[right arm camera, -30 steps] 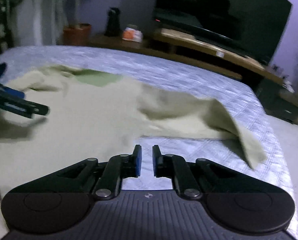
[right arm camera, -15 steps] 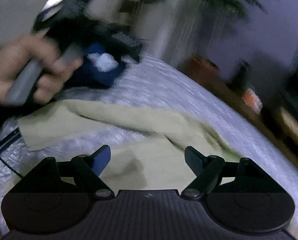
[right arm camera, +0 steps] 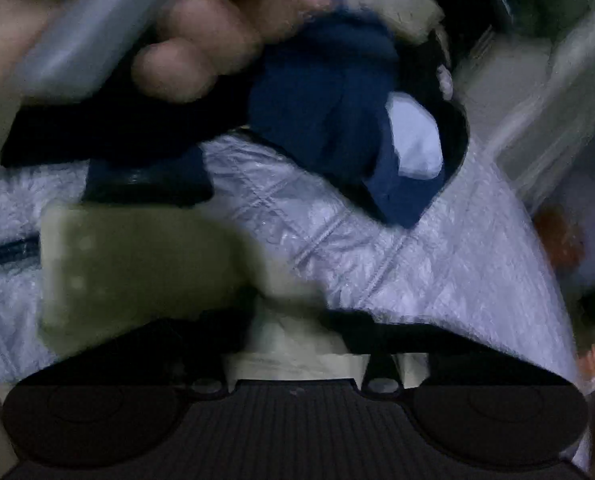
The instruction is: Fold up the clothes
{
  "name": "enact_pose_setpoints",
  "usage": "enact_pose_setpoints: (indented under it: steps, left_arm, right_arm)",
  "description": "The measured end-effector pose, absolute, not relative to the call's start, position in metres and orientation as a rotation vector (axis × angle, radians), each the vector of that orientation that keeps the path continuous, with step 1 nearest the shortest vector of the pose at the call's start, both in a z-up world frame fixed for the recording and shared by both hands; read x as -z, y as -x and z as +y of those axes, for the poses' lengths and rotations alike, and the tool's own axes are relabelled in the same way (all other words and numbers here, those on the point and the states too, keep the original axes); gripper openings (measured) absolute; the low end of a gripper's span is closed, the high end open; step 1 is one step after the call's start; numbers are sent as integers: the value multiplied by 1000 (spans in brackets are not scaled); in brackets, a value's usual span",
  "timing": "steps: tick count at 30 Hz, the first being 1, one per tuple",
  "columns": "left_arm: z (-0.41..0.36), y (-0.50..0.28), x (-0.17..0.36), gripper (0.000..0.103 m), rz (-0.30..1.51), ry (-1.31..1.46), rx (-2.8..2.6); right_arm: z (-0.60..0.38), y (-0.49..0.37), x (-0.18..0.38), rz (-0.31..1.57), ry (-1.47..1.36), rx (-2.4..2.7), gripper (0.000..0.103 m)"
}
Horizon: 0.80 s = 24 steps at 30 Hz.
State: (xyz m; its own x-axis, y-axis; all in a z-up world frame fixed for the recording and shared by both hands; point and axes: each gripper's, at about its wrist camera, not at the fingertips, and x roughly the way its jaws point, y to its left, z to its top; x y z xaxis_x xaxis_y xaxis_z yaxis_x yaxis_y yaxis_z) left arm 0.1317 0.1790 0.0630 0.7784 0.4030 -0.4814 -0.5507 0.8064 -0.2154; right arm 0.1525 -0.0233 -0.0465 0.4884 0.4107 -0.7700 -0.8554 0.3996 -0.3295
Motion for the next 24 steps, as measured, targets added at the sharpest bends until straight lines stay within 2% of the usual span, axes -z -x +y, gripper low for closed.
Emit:
enact_pose_setpoints:
  steps: [5, 8, 9, 10, 11, 12, 13, 15, 19, 22, 24]
  left_arm:
    - [183, -127, -63, 95, 405, 396, -587]
    - [180, -129, -60, 97, 412, 393, -593]
    - [178, -131, -59, 97, 423, 383, -587]
    - [176, -134, -58, 97, 436, 369, -577]
    - [174, -136, -56, 97, 447, 355, -570]
    - [172, -137, -55, 97, 452, 347, -569]
    - [171, -137, -55, 97, 455, 350, -563]
    - [170, -139, -54, 97, 466, 364, -536]
    - [162, -142, -53, 97, 492, 365, -485]
    - [152, -146, -52, 97, 523, 369, -405]
    - [143, -146, -54, 97, 519, 364, -385]
  right_arm:
    - [-61, -203, -20, 508, 423, -693, 7]
    - [-96, -237, -63, 381, 131, -530, 16]
    - [-109, -245, -74, 355, 36, -506, 23]
    - [-120, -248, -82, 333, -22, -474, 33]
    - [-130, -246, -88, 325, -35, -421, 77]
    - [-141, -240, -93, 334, -20, -360, 103]
    - [-152, -229, -92, 359, 10, -324, 101]
    - [-172, -202, -81, 445, 90, -295, 91]
    - [-216, -112, -35, 708, 212, -186, 89]
    - [-263, -46, -14, 848, 59, -56, 87]
    - [-301, -3, -3, 922, -99, 63, 79]
